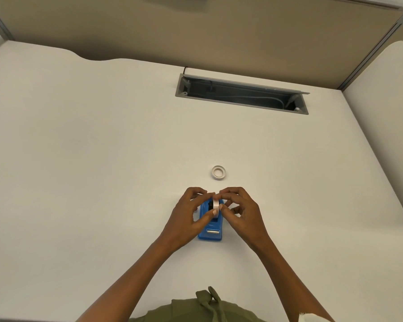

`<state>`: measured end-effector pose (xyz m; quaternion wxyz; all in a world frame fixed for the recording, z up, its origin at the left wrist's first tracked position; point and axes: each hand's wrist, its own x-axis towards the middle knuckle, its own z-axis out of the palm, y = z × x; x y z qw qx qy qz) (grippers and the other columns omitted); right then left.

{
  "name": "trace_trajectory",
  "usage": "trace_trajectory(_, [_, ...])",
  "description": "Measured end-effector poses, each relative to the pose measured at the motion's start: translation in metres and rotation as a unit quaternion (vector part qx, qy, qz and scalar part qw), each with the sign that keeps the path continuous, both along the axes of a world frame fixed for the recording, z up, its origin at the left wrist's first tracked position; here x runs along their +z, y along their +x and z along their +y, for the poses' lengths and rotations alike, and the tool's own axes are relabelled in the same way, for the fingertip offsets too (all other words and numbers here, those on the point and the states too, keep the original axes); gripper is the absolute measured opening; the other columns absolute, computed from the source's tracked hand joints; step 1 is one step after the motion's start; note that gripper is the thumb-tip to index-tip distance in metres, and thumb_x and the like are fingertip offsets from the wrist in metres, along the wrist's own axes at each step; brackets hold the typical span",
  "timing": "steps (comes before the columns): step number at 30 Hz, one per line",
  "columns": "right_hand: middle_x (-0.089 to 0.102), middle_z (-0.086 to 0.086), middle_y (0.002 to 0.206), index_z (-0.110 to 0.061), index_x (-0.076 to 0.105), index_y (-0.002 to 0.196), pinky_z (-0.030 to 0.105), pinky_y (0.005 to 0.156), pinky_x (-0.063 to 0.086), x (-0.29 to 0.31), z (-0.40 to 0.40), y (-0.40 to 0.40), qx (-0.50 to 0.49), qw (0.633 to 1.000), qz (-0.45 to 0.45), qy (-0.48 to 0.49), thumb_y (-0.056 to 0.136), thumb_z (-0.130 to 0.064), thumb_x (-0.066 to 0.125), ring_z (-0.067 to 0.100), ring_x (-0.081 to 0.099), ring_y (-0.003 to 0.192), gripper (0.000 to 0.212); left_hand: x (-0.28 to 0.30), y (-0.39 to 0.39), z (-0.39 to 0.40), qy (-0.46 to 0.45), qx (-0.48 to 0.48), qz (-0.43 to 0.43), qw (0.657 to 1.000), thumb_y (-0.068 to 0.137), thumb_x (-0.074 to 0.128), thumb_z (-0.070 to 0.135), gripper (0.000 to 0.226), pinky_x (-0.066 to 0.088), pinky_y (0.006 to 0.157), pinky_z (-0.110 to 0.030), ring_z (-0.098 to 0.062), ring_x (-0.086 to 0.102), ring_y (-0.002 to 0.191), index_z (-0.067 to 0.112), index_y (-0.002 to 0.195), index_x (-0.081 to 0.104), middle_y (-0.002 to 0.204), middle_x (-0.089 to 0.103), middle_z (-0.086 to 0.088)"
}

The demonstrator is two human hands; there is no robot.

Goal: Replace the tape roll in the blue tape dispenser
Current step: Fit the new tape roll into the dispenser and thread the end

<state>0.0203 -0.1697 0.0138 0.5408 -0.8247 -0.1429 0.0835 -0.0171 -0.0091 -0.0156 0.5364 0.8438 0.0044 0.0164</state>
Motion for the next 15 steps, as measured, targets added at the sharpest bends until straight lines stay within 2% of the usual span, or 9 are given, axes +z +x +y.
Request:
trace_trajectory(3, [0.057, -0.006, 0.103, -0.029, 0.066, 0.098, 0.021, 0.064, 0.052, -0.0030, 0.0008, 0.0015, -0.011, 1.000, 0.004, -0.020, 0.085, -0.010, 0.062, 0.006, 0.059, 0.084, 0.024, 0.0012, 0.0004, 0.0000, -0.004, 0.001, -0.002, 1.000, 0.084, 0.062, 0.036, 0.040, 0.048, 0.086, -0.019, -0.009, 0.052, 0.105, 0.042, 0.120, 0.046, 0.115, 0.047, 0.010])
trace_trajectory(5, [0.057, -0.007, 0.101, -0.028, 0.066, 0.100, 0.017, 0.064, 0.050, -0.0051, 0.0018, 0.0018, -0.017, 0.999, 0.008, -0.027, 0.087, -0.011, 0.060, 0.003, 0.058, 0.085, 0.021, 0.0014, -0.0003, 0.0003, -0.001, 0.000, -0.002, 1.000, 0.084, 0.062, 0.035, 0.043, 0.047, 0.083, -0.014, -0.007, 0.052, 0.103, 0.040, 0.123, 0.045, 0.116, 0.047, 0.011])
trace_trajectory(9, [0.056, -0.008, 0.099, -0.028, 0.064, 0.100, 0.007, 0.063, 0.047, -0.0075, 0.0020, 0.0010, -0.020, 0.999, 0.010, -0.024, 0.088, -0.013, 0.058, -0.008, 0.055, 0.088, 0.020, -0.0002, -0.0010, 0.0016, -0.007, 0.002, -0.006, 1.000, 0.084, 0.063, 0.033, 0.034, 0.050, 0.084, -0.022, -0.012, 0.053, 0.105, 0.029, 0.117, 0.055, 0.115, 0.050, 0.007])
trace_trajectory(12, [0.057, -0.008, 0.100, -0.029, 0.064, 0.101, 0.007, 0.064, 0.047, -0.0076, 0.0020, 0.0017, -0.017, 0.999, 0.011, -0.028, 0.088, -0.014, 0.058, -0.005, 0.056, 0.089, 0.020, 0.0001, -0.0004, 0.0022, -0.014, 0.001, -0.008, 1.000, 0.083, 0.064, 0.030, 0.029, 0.051, 0.084, -0.022, -0.010, 0.053, 0.105, 0.042, 0.108, 0.054, 0.114, 0.049, 0.007])
trace_trajectory(15, [0.057, -0.005, 0.102, -0.030, 0.063, 0.101, 0.010, 0.064, 0.046, -0.0074, 0.0023, 0.0015, -0.017, 0.999, 0.009, -0.032, 0.089, -0.013, 0.058, 0.003, 0.058, 0.087, 0.021, 0.0011, 0.0003, 0.0019, -0.017, 0.001, -0.011, 1.000, 0.083, 0.065, 0.030, 0.039, 0.049, 0.081, -0.016, -0.007, 0.052, 0.103, 0.057, 0.102, 0.045, 0.113, 0.048, 0.009])
